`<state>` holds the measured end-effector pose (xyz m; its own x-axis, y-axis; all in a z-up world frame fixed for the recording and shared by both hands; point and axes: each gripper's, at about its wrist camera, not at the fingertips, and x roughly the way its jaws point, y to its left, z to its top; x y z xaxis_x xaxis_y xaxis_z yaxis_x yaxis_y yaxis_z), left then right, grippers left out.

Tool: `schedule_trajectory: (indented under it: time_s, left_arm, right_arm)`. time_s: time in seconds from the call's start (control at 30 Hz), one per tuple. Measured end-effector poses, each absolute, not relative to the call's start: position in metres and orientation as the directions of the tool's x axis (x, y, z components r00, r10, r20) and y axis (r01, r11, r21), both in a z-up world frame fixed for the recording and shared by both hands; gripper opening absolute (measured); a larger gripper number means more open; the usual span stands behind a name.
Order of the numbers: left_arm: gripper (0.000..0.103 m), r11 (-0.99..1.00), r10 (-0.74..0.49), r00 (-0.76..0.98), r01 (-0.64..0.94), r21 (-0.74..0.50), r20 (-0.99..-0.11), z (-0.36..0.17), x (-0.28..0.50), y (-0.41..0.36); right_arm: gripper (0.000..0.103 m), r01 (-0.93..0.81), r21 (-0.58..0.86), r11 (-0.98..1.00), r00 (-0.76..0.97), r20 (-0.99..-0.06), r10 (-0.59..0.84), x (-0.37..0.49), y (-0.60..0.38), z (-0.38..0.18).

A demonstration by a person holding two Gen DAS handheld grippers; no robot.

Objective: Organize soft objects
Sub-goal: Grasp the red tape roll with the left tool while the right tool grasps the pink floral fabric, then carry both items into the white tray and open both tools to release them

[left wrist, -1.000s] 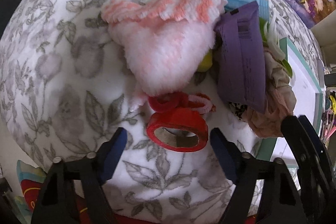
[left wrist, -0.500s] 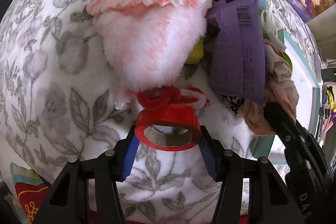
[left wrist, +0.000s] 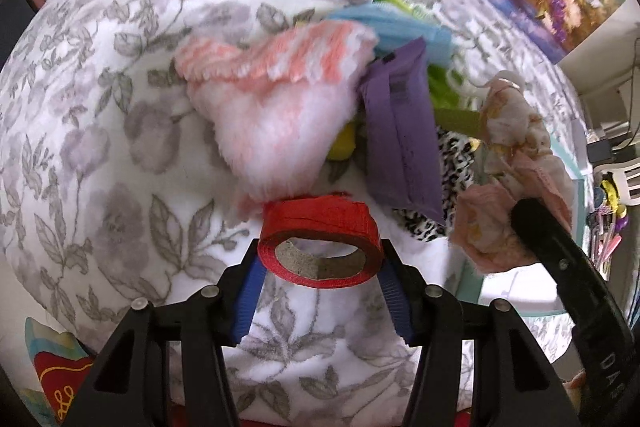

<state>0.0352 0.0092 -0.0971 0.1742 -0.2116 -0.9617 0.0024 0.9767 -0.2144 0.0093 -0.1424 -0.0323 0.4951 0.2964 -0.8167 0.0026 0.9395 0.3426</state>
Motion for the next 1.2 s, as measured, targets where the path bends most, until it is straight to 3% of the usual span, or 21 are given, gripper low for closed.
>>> schedule_trajectory:
  time_s: [0.53, 0.83, 1.2]
  left_arm:
    - [0.057, 0.974, -0.225, 0.318, 0.055, -0.219, -0.921, -0.010, 0.053, -0.012]
    - [0.057, 0.957, -0.259, 0.290, 0.204, -0.204, -0.921, -0.003, 0.060, -0.105]
    - [0.057, 0.931, -0.253, 0.239, 0.322, -0.169, -0.937, -0.043, 0.064, -0.185]
  right_arm:
    - [0.010, 0.026, 0.421, 0.907, 0.674, -0.678, 0.295, -0.004, -0.179, 0.030]
    - [0.010, 0.362, 0.332, 0.871, 0.625, -0.780, 0.037, -0.007, -0.256, 0.007]
    - [0.010, 0.616, 0.269, 0.740, 0.528, -0.839, -0.134, -0.034, -0.334, -0.015]
